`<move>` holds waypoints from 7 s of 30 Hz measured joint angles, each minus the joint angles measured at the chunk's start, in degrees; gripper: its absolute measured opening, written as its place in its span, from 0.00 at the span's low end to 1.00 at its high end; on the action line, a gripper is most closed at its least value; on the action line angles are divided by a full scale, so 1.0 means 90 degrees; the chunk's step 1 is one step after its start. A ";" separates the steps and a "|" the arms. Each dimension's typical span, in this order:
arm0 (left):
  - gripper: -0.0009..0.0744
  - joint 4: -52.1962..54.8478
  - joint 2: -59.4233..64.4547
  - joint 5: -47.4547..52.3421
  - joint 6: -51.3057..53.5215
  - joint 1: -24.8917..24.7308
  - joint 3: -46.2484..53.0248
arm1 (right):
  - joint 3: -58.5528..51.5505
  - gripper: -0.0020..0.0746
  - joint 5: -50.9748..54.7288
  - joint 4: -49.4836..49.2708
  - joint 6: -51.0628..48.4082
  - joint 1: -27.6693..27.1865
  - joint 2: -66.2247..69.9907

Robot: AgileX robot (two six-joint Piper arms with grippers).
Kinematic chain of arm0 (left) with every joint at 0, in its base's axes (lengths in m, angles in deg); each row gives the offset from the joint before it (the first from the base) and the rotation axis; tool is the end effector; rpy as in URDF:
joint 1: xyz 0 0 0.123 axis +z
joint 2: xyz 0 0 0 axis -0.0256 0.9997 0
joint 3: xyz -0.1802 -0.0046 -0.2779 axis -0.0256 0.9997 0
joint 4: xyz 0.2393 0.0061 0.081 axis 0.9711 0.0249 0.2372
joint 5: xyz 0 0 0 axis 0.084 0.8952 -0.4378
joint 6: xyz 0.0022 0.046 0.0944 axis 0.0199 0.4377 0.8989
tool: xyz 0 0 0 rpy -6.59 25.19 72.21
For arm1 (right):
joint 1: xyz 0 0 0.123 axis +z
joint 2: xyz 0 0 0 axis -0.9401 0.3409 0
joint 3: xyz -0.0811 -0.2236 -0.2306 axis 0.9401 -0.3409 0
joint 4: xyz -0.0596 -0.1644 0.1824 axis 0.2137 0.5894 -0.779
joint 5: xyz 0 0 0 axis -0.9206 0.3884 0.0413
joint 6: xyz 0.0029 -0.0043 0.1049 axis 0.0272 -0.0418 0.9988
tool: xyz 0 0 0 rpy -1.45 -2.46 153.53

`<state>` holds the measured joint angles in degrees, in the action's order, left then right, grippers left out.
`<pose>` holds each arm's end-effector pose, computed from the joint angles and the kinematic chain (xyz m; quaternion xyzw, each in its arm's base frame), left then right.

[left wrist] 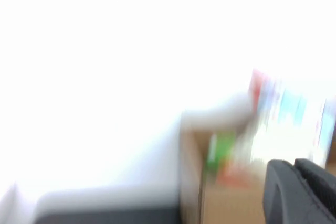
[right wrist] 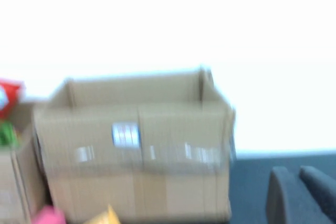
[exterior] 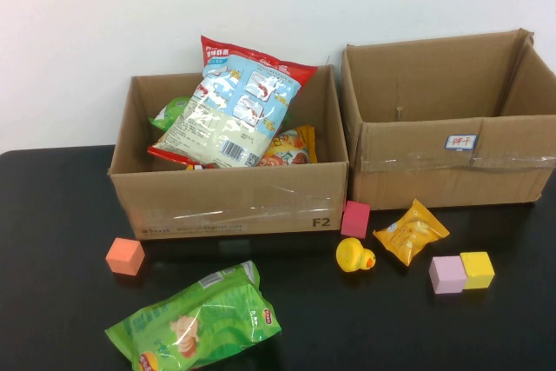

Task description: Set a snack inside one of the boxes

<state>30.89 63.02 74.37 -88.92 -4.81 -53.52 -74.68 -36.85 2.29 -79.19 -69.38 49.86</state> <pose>0.0245 -0.0016 0.2084 -0.0151 0.6705 -0.0614 0.7392 0.0246 0.0002 0.2040 0.0030 0.6822 0.0115 0.7311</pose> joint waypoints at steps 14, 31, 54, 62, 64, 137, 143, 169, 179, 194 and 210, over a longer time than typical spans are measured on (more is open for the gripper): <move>0.01 0.0096 0.0000 -0.4112 0.0000 0.0000 0.0000 | 0.0000 0.05 -0.3611 -0.0282 0.1070 0.0000 0.0000; 0.01 0.1602 0.0456 0.1341 -0.1896 0.0000 -0.2770 | 0.2282 0.03 -0.0409 0.0878 0.1021 0.0000 0.0100; 0.02 -0.2650 0.6149 0.4172 0.2364 0.0000 -0.3884 | 0.1814 0.02 0.1717 0.0396 0.0869 0.0000 0.2493; 0.39 -0.2551 0.8090 0.4188 0.2871 -0.0928 -0.4793 | 0.1790 0.02 0.1534 0.0385 0.0869 0.0000 0.2493; 0.57 -0.2359 0.8506 0.4254 0.2902 -0.1330 -0.5045 | 0.1790 0.02 0.1530 0.0385 0.0869 0.0000 0.2493; 0.34 0.1486 1.3343 0.4187 -0.1404 -0.1384 -1.1873 | 0.1703 0.02 0.1328 0.0549 0.0864 0.0000 0.2493; 0.53 0.1109 1.3461 0.4260 -0.1743 -0.1384 -1.1938 | 0.1703 0.02 0.1328 0.0676 0.0864 0.0000 0.2493; 0.87 -0.1291 0.9880 0.6226 0.1799 -0.1384 -1.1933 | 0.1703 0.02 0.1201 0.0118 0.0701 0.0603 0.2493; 0.29 -0.1759 0.7853 0.6544 0.1984 -0.1384 -1.0117 | 0.1780 0.02 0.1442 0.0033 0.0082 0.1170 0.3272; 0.01 -0.2156 0.3996 0.4537 0.3191 -0.1384 -0.4712 | 0.3053 0.02 0.0947 -0.0402 0.0013 0.1211 0.6506; 0.01 -0.2172 0.2683 0.1873 0.3276 -0.1384 -0.2413 | 0.4999 0.47 0.0138 -0.0498 0.0013 0.2063 1.0642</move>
<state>11.34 87.17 91.23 -59.44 -17.26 -75.24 -29.69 -35.60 -2.19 -79.07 -50.81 145.64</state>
